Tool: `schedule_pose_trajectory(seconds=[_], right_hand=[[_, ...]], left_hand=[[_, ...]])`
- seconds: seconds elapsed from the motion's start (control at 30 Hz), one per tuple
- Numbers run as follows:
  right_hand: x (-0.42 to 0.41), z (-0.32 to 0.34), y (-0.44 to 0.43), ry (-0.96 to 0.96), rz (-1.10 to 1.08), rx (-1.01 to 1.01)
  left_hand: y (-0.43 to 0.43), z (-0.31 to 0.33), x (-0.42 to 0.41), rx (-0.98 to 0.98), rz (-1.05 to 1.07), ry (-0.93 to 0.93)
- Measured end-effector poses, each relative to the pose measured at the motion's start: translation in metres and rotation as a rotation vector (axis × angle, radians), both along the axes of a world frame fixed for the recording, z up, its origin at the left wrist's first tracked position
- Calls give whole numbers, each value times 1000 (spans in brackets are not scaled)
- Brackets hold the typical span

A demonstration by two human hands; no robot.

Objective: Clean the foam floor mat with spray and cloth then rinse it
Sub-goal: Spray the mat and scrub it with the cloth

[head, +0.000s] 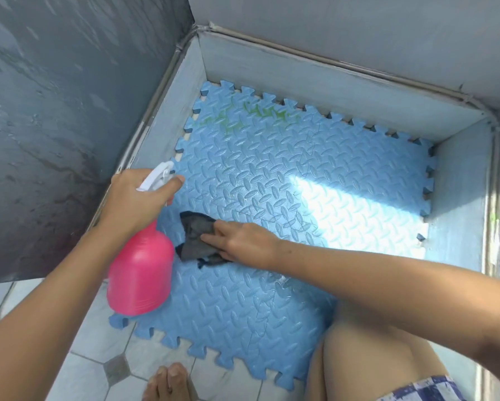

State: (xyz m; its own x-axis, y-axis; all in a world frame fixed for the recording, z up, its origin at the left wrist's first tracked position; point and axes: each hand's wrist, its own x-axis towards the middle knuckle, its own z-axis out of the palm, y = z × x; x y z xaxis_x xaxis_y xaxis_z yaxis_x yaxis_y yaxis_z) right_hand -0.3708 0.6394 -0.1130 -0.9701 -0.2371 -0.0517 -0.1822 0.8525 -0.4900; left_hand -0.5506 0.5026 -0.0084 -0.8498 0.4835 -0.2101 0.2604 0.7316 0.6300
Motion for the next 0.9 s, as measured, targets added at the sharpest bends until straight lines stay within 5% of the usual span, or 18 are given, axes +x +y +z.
schedule_pose_trajectory(seconds=[0.1, 0.33, 0.4, 0.5, 0.63, 0.7, 0.83, 0.9], right_hand=[[2, 7, 60, 41, -76, 56], [25, 6, 211, -121, -1361, 127], [32, 4, 195, -104, -1337, 167], [39, 6, 135, -40, -1009, 160], [53, 12, 53, -100, -334, -87], [52, 14, 36, -206, -163, -257], [39, 25, 55, -276, -482, -689], [37, 27, 93, -254, -772, -659]], left_hand=[[5, -3, 2, 7, -23, 1], [5, -13, 3, 21, -41, -24], [7, -15, 3, 18, -55, -41], [12, -16, 4, 16, -74, -56], [13, -15, 6, -5, -99, -56], [12, -13, 6, -10, -94, -58], [7, -8, 2, 7, -75, -71], [5, -8, -2, 10, -52, -80]])
